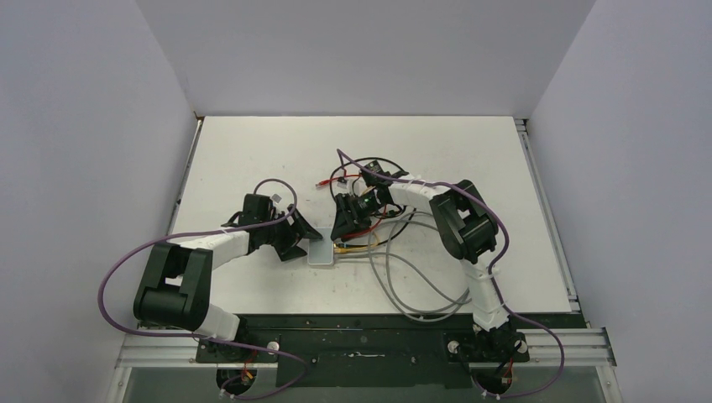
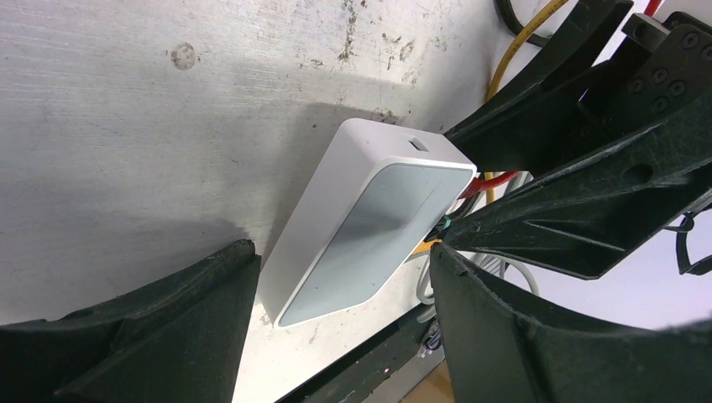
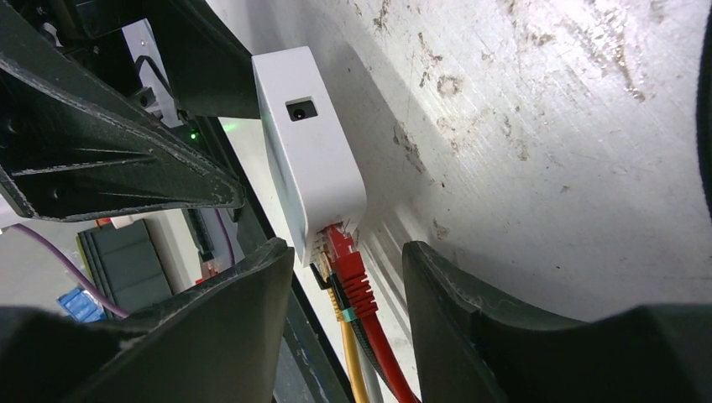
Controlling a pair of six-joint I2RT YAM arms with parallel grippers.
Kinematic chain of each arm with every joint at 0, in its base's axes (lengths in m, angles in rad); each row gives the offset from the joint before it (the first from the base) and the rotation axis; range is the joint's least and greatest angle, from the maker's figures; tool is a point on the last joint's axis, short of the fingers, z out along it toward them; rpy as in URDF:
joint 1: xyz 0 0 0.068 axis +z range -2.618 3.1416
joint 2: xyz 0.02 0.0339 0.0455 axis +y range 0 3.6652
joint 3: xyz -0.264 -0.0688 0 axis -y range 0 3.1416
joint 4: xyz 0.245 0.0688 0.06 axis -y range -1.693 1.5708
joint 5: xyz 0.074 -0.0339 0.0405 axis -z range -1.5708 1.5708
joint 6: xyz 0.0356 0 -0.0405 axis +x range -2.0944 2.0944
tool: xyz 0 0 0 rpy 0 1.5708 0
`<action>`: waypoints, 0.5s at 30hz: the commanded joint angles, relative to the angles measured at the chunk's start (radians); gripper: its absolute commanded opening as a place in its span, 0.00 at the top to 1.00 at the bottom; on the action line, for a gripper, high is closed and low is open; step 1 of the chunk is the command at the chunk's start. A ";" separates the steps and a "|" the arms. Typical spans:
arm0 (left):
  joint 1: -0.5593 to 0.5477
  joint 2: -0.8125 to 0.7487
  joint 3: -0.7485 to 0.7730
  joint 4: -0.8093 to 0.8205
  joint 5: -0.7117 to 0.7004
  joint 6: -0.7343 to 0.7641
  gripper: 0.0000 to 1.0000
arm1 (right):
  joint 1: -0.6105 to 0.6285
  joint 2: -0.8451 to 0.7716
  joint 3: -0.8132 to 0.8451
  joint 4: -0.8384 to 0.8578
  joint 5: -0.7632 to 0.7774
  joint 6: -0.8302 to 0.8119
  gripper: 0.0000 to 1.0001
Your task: Pull the plug from the switch port
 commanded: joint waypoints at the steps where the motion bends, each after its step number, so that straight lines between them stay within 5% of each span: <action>1: -0.006 -0.017 0.034 0.001 -0.010 0.017 0.28 | 0.004 -0.033 -0.007 0.042 -0.025 -0.009 0.49; 9: -0.006 -0.016 0.032 -0.001 -0.012 0.017 0.31 | 0.003 -0.048 -0.017 0.056 -0.033 -0.007 0.65; 15: -0.007 -0.020 0.032 -0.001 -0.012 0.020 0.32 | 0.002 -0.058 -0.020 0.075 -0.032 0.007 0.62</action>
